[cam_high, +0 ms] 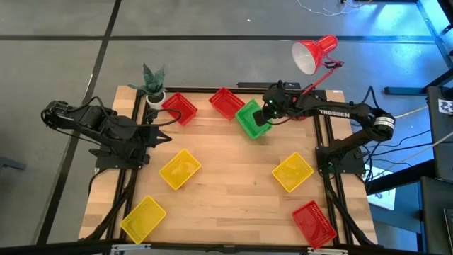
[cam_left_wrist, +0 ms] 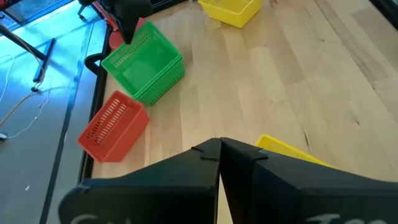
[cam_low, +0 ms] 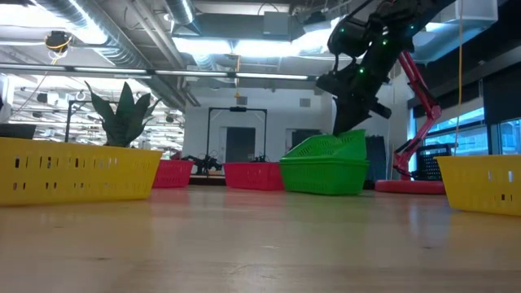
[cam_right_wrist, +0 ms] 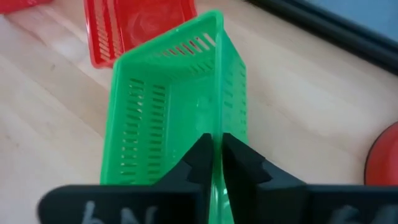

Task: Stack baskets by color
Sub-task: Stack the bottom green bin on the top green bin

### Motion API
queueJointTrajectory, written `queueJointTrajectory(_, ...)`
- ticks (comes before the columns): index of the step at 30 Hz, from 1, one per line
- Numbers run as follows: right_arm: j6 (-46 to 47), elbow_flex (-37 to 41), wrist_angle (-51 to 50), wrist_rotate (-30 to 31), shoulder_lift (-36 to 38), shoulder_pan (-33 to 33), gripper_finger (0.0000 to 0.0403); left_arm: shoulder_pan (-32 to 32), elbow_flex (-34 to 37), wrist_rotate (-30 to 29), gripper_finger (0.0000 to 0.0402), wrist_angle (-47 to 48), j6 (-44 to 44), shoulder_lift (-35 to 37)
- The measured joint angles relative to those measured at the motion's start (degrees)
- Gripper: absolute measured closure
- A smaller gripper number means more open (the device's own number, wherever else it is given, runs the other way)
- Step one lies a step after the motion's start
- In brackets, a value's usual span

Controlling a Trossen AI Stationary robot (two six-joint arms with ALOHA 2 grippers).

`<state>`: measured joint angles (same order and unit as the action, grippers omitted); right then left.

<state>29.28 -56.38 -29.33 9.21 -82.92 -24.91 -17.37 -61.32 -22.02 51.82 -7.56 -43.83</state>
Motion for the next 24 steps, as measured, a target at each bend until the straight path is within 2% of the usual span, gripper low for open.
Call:
queueJointTrajectory(12, -2.56, 0.0, 0.51, -0.17, -0.01, 0.02, 0.0272, 0.01, 0.0, 0.0, 0.0401, 0.01, -0.04, -0.01)
queueJointTrajectory(24, -2.86, -1.24, 0.64, 0.09, 0.08, 0.02, 0.0265, -0.01, 0.0, 0.0, 0.0401, 0.01, -0.06, 0.0)
